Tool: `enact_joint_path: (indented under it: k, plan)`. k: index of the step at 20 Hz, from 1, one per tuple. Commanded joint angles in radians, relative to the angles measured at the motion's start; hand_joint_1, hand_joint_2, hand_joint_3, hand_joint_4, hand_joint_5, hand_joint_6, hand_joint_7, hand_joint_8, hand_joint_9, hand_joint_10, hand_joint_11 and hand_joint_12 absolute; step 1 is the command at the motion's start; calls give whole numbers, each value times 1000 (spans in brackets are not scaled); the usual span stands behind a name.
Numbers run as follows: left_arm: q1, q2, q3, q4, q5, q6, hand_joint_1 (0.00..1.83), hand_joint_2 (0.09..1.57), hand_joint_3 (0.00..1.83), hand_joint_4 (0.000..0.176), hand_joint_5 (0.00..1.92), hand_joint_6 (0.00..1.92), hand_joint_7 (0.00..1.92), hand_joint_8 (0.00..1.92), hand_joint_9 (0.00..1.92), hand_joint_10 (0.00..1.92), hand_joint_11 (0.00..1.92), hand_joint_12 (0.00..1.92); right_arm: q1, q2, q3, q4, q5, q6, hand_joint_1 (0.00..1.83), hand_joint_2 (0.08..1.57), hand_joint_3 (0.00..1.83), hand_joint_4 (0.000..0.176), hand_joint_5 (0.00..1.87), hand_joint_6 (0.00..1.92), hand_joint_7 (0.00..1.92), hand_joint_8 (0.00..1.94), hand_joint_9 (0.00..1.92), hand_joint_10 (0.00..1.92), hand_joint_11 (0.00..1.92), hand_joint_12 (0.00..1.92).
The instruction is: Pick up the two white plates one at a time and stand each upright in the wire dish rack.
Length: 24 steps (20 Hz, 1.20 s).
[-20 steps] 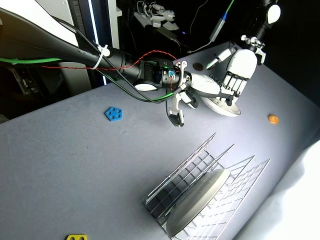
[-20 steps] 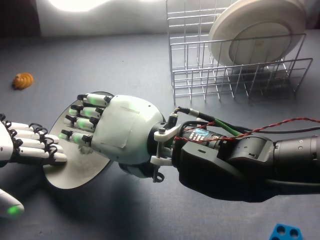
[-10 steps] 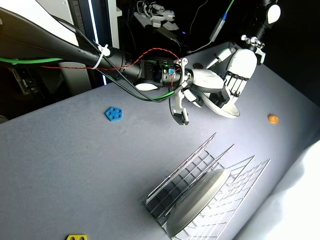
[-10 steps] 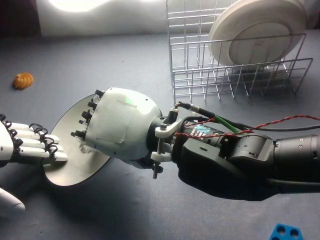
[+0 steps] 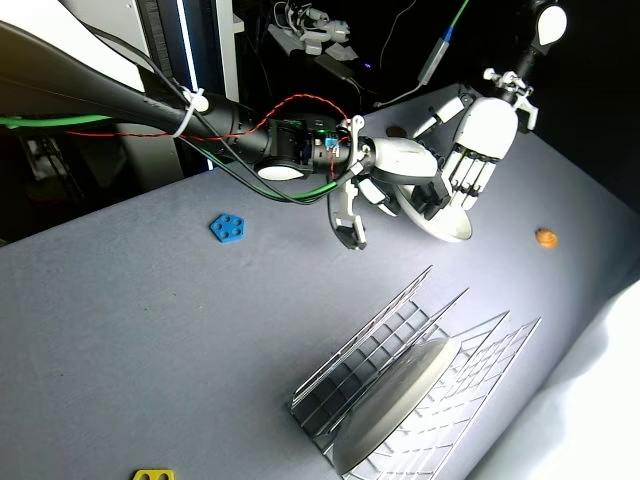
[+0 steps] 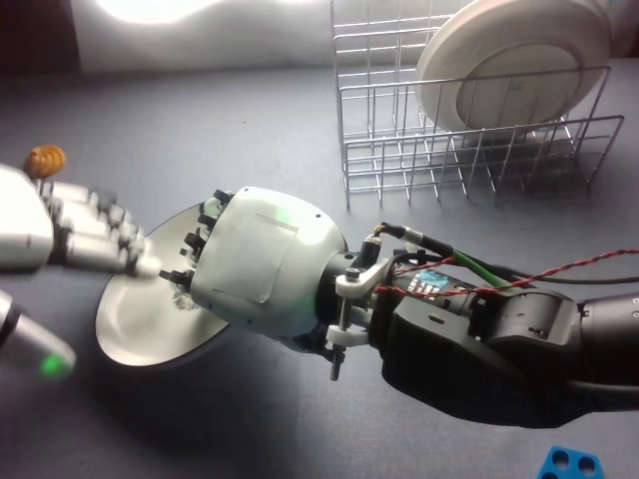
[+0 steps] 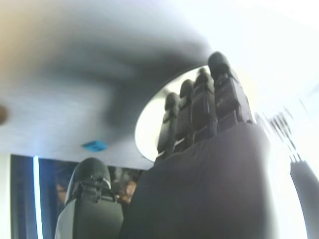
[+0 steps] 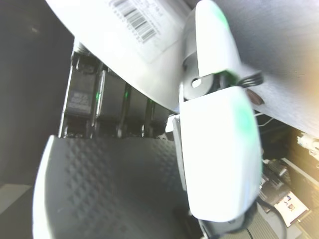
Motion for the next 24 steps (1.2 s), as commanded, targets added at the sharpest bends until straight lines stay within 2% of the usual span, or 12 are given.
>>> enact_joint_path:
  k: [1, 6, 12, 14, 16, 18, 21, 22, 24]
  plan:
    - [-30, 16, 4, -42, -33, -7, 0, 1115, 2, 0, 118, 1, 110, 0, 103, 1, 0, 282, -5, 7, -12, -16, 66, -5, 1382, 1094, 1, 0, 940, 1003, 1019, 893, 980, 1108, 772, 1300]
    - [-109, 22, 29, -43, -34, -16, 0, 1111, 0, 0, 131, 1, 114, 2, 96, 1, 0, 231, -2, 48, -65, 11, 72, -21, 1382, 1092, 1, 0, 955, 1004, 1026, 882, 970, 1092, 768, 1270]
    - [-181, 31, 39, -42, -45, -22, 0, 1103, 0, 0, 137, 1, 128, 3, 118, 3, 0, 309, 37, 158, -191, 70, 68, -21, 1384, 1084, 0, 0, 984, 968, 1030, 868, 994, 1054, 806, 1251]
    - [-189, 33, 41, -42, -50, -23, 0, 1099, 0, 0, 141, 2, 138, 5, 123, 3, 0, 302, 69, 207, -246, 100, 59, -21, 1381, 1091, 1, 0, 975, 995, 1002, 896, 983, 1075, 799, 1262]
    - [-198, 33, 42, -42, -52, -27, 0, 1106, 1, 0, 129, 1, 115, 0, 100, 0, 0, 274, 103, 249, -294, 142, 41, -21, 1373, 1118, 1, 0, 911, 1089, 934, 1006, 949, 1141, 741, 1312]
    - [-208, 33, 41, -42, -53, -30, 0, 1114, 4, 0, 137, 2, 121, 0, 104, 1, 0, 296, 145, 297, -349, 188, 28, -22, 1378, 1105, 0, 0, 921, 1068, 976, 945, 982, 1095, 781, 1299]
    - [-208, 33, 41, -35, -55, -34, 0, 1103, 0, 0, 139, 1, 129, 2, 108, 1, 0, 273, 197, 356, -411, 225, 7, -22, 1376, 1111, 1, 0, 895, 1094, 956, 963, 985, 1113, 775, 1315]
    - [-208, 33, 43, -34, -56, -35, 0, 1100, 0, 0, 117, 1, 112, 2, 93, 1, 0, 225, 214, 371, -423, 246, -11, -23, 1373, 1119, 1, 0, 882, 1119, 941, 984, 966, 1138, 758, 1318]
    - [-208, 30, 53, -34, -59, -38, 0, 1101, 0, 0, 135, 4, 130, 4, 110, 4, 0, 286, 254, 399, -438, 315, -46, -26, 1377, 1111, 0, 0, 911, 1068, 965, 958, 969, 1131, 759, 1328]
